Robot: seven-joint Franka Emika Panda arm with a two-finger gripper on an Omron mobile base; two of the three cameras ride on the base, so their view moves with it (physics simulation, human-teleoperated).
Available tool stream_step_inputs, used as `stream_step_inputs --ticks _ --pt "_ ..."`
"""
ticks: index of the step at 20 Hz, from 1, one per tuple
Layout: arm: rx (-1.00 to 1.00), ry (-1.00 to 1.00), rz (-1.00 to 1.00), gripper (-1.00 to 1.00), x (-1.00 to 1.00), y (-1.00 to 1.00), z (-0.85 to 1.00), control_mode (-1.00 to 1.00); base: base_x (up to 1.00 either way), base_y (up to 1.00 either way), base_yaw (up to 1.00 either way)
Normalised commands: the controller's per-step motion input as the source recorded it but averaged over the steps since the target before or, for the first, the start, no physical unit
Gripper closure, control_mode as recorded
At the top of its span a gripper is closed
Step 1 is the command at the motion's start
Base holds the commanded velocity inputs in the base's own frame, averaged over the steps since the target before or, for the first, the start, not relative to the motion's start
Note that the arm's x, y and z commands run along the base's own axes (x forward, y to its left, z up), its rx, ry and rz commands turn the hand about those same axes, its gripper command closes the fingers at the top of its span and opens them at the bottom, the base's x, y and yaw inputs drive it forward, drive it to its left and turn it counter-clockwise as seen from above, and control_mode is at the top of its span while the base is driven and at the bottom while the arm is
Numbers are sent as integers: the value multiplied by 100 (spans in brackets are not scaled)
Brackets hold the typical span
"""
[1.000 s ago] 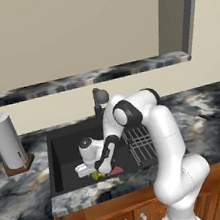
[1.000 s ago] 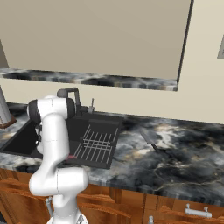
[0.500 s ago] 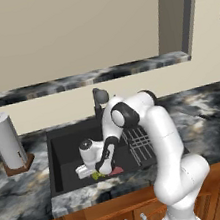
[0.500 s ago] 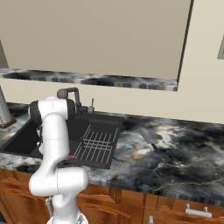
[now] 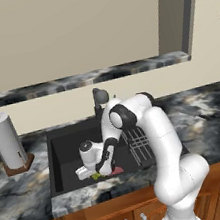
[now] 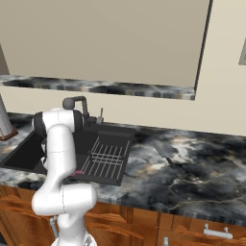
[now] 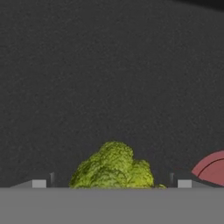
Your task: Turn on the sink faucet. Then move the broccoli from the counter to the sink. Turn off the sink. Move the vegetable from the sink to the pot next to the stove. Finally move the pot to the rear left burner.
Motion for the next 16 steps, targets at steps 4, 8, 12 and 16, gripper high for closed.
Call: stream_step_inputs --ticks 4,8,12,16 --pt "0 0 2 100 0 0 -16 -100 0 0 0" --pt "0 0 0 100 -3 0 -15 -100 0 0 0" --pt "0 0 0 100 0 0 -8 -100 0 0 0" --pt "0 0 0 100 0 2 2 -100 0 0 0"
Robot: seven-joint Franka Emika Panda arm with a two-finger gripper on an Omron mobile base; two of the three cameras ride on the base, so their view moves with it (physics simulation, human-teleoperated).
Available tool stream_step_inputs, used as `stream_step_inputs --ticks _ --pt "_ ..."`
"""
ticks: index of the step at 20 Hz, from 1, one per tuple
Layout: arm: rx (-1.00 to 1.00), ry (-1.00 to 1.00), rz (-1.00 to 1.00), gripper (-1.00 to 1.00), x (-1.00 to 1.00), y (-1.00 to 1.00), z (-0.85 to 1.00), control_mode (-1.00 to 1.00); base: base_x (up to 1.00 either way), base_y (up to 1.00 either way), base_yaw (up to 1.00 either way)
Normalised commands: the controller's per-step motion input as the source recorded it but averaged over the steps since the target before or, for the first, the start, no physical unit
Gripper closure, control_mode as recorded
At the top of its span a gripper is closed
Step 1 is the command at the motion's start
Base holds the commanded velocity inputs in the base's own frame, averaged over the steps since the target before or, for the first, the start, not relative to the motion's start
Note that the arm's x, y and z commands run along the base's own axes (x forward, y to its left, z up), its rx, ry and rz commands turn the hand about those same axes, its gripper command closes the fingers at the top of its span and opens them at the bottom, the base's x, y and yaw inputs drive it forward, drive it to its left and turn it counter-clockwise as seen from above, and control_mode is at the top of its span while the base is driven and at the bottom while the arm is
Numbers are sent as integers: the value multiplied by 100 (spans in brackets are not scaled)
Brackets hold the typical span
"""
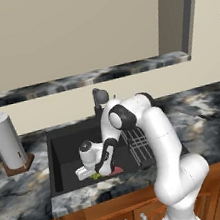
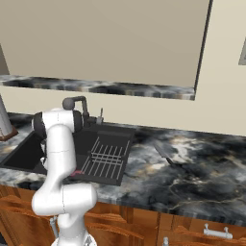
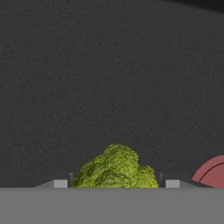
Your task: Turn on the sink faucet. Then move the broccoli from the counter to the sink. Turn off the sink. Move the vegetable from the sink to the pot next to the stove. Finally move the pot to the rear left burner.
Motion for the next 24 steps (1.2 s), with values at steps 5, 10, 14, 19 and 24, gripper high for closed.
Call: stream_step_inputs --ticks 5,10,14,19,24 --pt "0 0 0 100 0 3 42 -100 0 0 0" --pt "0 -1 0 100 0 0 62 -100 0 0 0" --pt "0 -1 0 100 0 0 62 -100 0 0 0" --pt "0 0 0 100 0 0 64 -100 0 0 0" --pt "0 0 0 100 0 0 58 -100 0 0 0"
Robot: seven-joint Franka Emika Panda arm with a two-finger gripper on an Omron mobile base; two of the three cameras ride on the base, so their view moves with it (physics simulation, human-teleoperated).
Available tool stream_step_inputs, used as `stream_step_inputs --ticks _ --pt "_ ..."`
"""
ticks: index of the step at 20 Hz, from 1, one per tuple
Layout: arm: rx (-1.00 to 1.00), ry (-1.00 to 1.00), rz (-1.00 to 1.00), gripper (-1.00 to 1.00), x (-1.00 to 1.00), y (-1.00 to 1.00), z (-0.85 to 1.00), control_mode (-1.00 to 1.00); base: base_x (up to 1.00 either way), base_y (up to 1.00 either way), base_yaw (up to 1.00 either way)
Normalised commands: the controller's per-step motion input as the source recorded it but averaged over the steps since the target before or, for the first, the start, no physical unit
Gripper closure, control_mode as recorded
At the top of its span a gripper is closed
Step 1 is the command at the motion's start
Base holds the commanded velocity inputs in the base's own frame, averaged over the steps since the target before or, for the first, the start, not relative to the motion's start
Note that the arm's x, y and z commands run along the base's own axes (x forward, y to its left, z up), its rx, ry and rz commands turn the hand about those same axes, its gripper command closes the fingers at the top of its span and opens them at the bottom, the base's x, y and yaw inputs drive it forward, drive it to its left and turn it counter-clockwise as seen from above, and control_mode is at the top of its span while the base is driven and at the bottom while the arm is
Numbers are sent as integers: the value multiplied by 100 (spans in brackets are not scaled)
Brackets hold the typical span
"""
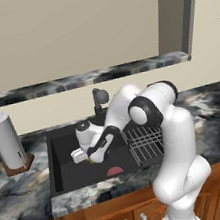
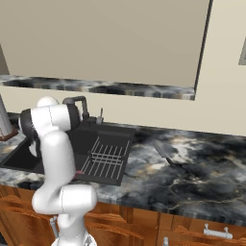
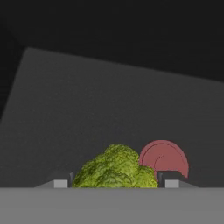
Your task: Turn on the sink faucet. Then move the broccoli from the counter to the sink. Turn off the sink. Move the vegetable from the sink to the pot next to the stove. Finally move the pot to the rear left burner.
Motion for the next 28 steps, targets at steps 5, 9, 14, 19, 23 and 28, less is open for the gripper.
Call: stream_step_inputs --ticks 5,9,14,19,23,28 --pt "0 0 0 100 -1 0 50 -100 0 0 0" --pt "0 0 0 100 -5 0 45 -100 0 0 0" --pt "0 0 0 100 -7 0 35 -100 0 0 0" --pt "0 0 0 100 -13 0 28 -100 0 0 0" --pt "0 0 0 100 -15 0 27 -100 0 0 0" --pt "0 0 0 100 -19 0 22 -100 0 0 0"
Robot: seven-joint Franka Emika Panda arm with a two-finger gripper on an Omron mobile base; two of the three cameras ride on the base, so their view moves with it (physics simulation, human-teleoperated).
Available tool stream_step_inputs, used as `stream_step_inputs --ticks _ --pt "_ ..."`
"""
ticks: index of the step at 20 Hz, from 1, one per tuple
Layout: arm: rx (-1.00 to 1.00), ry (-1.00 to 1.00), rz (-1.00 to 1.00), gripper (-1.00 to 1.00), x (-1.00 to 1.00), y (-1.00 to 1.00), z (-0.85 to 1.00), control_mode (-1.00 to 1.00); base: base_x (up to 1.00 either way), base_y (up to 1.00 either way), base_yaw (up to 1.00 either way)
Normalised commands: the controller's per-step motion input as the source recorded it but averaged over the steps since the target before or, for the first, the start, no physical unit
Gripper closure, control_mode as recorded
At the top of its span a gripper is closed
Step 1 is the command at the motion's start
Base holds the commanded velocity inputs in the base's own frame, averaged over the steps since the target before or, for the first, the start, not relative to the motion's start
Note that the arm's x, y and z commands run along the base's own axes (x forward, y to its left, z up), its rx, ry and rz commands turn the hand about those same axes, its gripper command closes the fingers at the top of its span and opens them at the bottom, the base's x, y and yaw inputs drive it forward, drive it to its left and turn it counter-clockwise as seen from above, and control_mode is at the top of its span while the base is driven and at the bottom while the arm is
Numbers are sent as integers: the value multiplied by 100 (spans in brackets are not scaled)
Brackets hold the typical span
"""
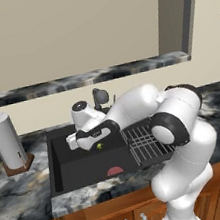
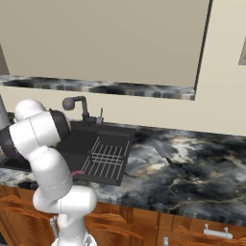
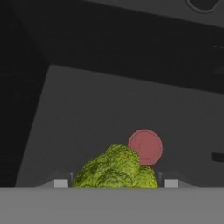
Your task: Turn on the sink faucet. Then move the broccoli from the counter to the sink. Turn off the sink. Move the vegetable from the sink to the pot next to the stove. Finally move the pot to the rear left burner.
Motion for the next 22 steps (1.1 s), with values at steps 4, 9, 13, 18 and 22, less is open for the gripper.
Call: stream_step_inputs --ticks 4,9,13,18,22 --pt "0 0 0 100 -19 0 22 -100 0 0 0" --pt "0 1 0 100 -22 0 24 -100 0 0 0" --pt "0 0 0 100 -22 0 25 -100 0 0 0" --pt "0 0 0 100 -14 0 14 -100 0 0 0" --pt "0 0 0 100 0 0 0 -100 0 0 0"
